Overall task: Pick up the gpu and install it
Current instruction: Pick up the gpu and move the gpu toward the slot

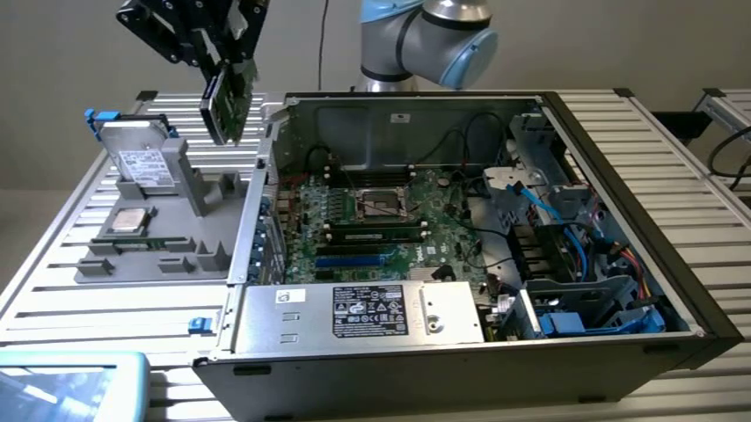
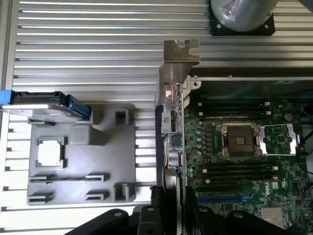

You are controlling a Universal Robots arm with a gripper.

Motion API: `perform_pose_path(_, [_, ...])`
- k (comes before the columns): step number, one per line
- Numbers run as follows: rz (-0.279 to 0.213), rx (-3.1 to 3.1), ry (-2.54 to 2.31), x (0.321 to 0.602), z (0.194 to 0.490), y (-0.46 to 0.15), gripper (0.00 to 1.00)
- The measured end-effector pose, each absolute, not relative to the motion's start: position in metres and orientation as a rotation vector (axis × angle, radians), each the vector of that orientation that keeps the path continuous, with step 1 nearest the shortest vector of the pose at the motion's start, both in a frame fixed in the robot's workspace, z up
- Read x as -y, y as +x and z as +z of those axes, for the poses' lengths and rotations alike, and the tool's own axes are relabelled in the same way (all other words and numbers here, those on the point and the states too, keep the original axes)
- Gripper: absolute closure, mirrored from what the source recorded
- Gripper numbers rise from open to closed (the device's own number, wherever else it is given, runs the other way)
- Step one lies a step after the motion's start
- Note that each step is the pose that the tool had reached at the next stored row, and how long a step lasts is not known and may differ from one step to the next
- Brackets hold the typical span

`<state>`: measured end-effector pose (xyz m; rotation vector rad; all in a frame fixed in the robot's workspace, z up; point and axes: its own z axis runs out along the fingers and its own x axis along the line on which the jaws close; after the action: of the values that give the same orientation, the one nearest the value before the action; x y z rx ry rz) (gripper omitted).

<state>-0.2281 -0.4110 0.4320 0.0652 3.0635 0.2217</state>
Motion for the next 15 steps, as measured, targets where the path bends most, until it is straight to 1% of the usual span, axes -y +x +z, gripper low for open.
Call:
perform_pose_path(7, [0.223, -3.067, 0.066, 0.416, 0.432, -0.199, 0.72])
perform_pose_path(15, [0.223, -3.073, 0.067, 0.428, 0.432, -0.170, 0.72])
